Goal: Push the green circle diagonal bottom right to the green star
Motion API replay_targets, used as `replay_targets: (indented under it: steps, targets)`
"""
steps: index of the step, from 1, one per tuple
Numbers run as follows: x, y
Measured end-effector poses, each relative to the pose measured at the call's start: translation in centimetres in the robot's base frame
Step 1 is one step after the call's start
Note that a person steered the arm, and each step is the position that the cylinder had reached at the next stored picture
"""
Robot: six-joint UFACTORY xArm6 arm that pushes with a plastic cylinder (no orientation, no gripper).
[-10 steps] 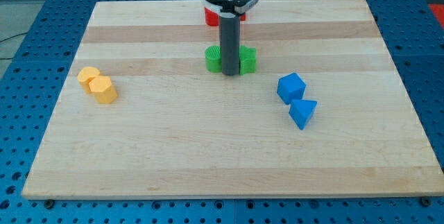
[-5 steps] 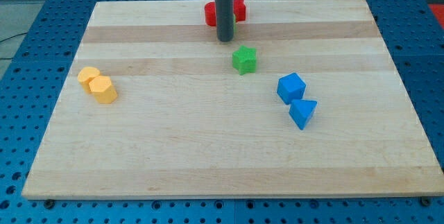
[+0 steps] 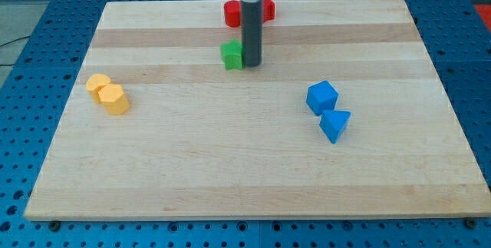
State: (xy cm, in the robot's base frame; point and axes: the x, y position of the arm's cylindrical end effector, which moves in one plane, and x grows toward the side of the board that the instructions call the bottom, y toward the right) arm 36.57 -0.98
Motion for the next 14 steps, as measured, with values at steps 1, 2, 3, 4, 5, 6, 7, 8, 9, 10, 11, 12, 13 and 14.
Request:
replay_targets:
  steps: [1, 2, 3, 4, 5, 6, 7, 8, 9, 10, 11, 12, 13, 14]
  targets:
    - [4.2, -0.2]
    - [2.0, -2.7]
    - [-3.7, -2.7]
    - [-4.4, 0.4]
    - [0.4, -0.7]
    - [-1.6, -4.0]
    - [-5.7, -2.3]
    - [-6.4, -0.2]
    - [-2.1, 2.4]
    - [2.2, 4.3]
    - [7.4, 4.6]
    - [10.9, 9.5]
    - [9.1, 12.5]
    - [7.6, 13.3]
